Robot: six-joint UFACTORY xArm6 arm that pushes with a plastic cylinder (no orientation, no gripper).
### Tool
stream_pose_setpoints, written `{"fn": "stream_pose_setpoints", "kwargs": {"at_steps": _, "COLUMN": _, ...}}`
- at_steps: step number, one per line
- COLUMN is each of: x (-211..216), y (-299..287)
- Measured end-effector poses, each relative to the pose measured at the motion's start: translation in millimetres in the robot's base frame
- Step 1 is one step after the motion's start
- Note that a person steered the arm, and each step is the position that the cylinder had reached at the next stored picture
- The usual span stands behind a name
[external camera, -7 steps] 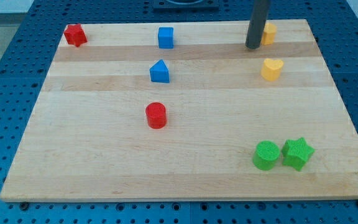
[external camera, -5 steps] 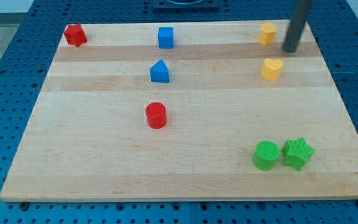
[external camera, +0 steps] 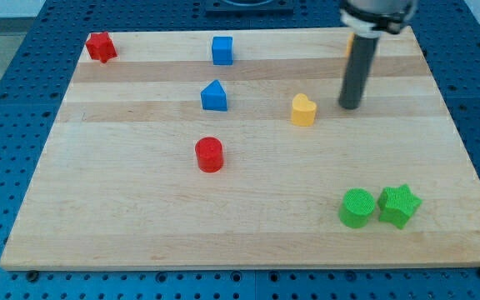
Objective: Slide the yellow heart to the center left
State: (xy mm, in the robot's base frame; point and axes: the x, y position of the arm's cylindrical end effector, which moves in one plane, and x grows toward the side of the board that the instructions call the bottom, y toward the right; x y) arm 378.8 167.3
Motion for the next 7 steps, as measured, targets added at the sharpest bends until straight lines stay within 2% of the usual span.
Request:
{"fn": "stream_pose_setpoints", "kwargs": {"at_steps": 1, "x": 23.2, "y": -28.3}}
{"fn": "stream_pose_setpoints", "kwargs": {"at_steps": 2, "x": 36.1, "y": -134.7}}
{"fn": "stream_pose_setpoints", "kwargs": {"at_steps": 3, "x": 36.1, "y": -183.7}}
{"fn": "stream_pose_setpoints", "kwargs": {"at_steps": 4, "x": 36.0, "y": -135.6}}
{"fn": "stream_pose_setpoints", "kwargs": {"at_steps": 5, "x": 13.4, "y": -104.5}}
{"fn": "stream_pose_setpoints", "kwargs": {"at_steps": 6, "x": 6.0, "y": -162.2}}
{"fn": "stream_pose_setpoints", "kwargs": {"at_steps": 7, "x": 6.0, "y": -250.6}}
